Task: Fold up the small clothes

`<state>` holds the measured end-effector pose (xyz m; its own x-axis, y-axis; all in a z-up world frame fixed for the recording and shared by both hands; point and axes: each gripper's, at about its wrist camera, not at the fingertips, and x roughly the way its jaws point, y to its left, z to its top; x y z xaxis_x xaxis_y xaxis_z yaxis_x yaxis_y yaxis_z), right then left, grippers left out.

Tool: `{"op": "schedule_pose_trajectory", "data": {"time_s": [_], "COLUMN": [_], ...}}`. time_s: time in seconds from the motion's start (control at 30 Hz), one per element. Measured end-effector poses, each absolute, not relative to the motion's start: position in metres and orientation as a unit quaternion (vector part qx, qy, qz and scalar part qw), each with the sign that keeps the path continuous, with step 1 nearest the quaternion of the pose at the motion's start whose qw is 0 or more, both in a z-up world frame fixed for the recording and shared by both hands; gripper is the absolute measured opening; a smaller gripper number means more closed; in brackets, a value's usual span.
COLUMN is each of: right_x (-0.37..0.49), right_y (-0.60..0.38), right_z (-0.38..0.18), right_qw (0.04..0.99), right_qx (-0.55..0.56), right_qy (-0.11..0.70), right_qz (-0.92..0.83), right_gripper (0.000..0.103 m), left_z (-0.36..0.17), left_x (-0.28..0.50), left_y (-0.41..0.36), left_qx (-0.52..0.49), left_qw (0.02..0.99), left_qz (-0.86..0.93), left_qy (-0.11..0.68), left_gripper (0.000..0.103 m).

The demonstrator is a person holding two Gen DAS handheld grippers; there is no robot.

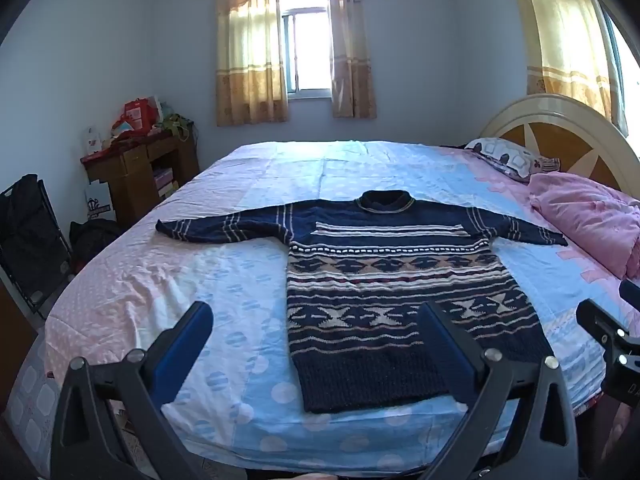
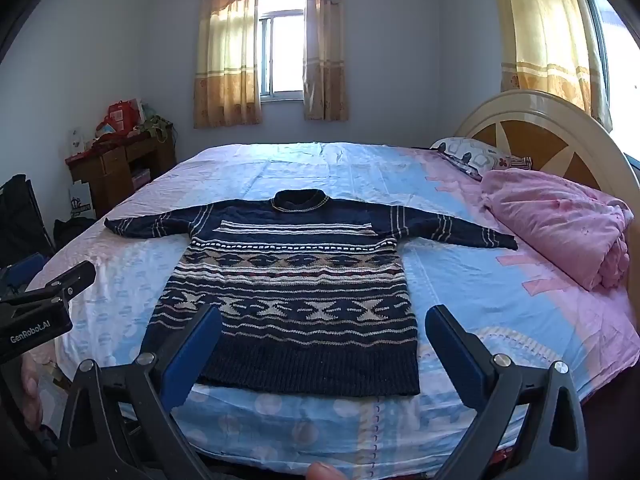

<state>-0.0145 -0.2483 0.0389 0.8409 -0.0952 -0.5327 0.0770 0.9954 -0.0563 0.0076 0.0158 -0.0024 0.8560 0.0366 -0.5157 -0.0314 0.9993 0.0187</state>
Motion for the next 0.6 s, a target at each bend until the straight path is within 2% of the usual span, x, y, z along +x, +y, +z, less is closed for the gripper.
{"op": "schedule_pose_trajectory", "data": {"time_s": [0.6], "right_x": [-0.0118], "right_y": [-0.2496], "right_z": [0.0356], "right_qw": [0.958], "right_qx": [-0.015], "right_qy": [0.282], "right_qz": [-0.044], "right_gripper": [0.102], "left_z": [-0.0066], "left_x": [0.0096], "left_y": [0.0178], "left_qx": [0.007], "left_qw": [0.962], "left_qz": [0.021], "left_qy": [0.272], "left_gripper": [0.103]}}
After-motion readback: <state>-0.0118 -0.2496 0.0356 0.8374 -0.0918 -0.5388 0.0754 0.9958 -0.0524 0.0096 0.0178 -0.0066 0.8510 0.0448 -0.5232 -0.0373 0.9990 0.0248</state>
